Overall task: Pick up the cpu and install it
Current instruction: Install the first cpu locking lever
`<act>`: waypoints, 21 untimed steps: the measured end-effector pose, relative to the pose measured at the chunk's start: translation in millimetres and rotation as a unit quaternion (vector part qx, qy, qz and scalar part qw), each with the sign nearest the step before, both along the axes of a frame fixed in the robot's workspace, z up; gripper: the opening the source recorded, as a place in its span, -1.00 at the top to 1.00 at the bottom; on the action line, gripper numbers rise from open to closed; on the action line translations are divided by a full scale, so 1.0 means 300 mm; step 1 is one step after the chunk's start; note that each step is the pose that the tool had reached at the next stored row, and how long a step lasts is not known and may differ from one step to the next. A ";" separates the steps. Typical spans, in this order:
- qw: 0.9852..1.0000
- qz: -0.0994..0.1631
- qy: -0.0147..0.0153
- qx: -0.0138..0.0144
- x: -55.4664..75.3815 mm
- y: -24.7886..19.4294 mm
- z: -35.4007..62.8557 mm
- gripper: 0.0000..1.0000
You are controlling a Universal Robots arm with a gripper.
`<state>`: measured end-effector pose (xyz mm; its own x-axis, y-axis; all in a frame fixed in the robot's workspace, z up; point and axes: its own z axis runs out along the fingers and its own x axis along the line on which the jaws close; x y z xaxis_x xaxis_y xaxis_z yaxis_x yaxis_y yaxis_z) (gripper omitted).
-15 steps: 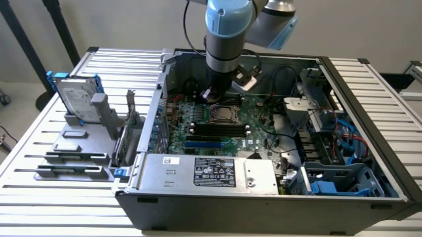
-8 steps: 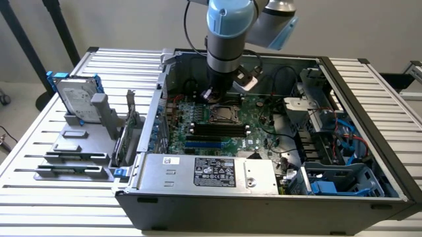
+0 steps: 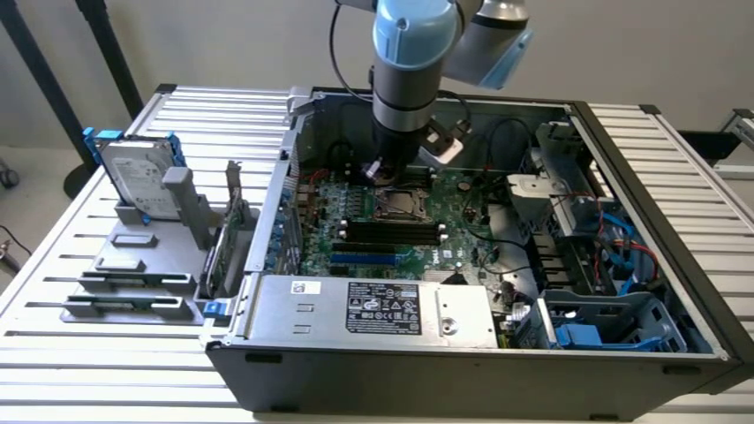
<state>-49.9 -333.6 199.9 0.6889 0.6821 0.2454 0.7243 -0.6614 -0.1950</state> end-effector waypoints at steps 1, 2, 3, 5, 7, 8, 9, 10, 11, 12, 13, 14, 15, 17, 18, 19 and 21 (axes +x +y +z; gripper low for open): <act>1.000 0.000 0.000 0.000 0.002 0.000 -0.001 0.79; 1.000 0.000 0.000 0.000 0.003 0.000 -0.002 0.79; 1.000 0.000 0.000 -0.001 0.005 0.000 -0.003 0.79; 1.000 0.000 0.000 -0.001 0.008 0.000 -0.004 0.79; 1.000 0.000 0.000 -0.001 0.011 0.000 -0.007 0.79; 1.000 0.000 0.000 -0.001 0.012 0.000 -0.008 0.79; 1.000 0.000 0.000 -0.002 0.013 0.000 -0.009 0.79; 1.000 0.000 0.000 -0.002 0.015 0.000 -0.010 0.79; 1.000 0.000 0.000 -0.002 0.016 0.000 -0.011 0.79; 1.000 0.000 0.000 -0.002 0.017 0.000 -0.012 0.79; 1.000 0.000 0.000 -0.002 0.018 0.000 -0.013 0.79; 1.000 0.000 0.000 -0.002 0.020 0.000 -0.014 0.79; 1.000 0.000 0.000 -0.003 0.022 0.000 -0.014 0.79; 1.000 0.000 0.000 -0.003 0.026 0.000 -0.015 0.79; 1.000 0.000 0.000 -0.003 0.029 0.000 -0.016 0.79; 1.000 0.000 0.000 -0.003 0.032 0.000 -0.016 0.79; 1.000 0.000 0.000 -0.003 0.038 -0.001 -0.017 0.79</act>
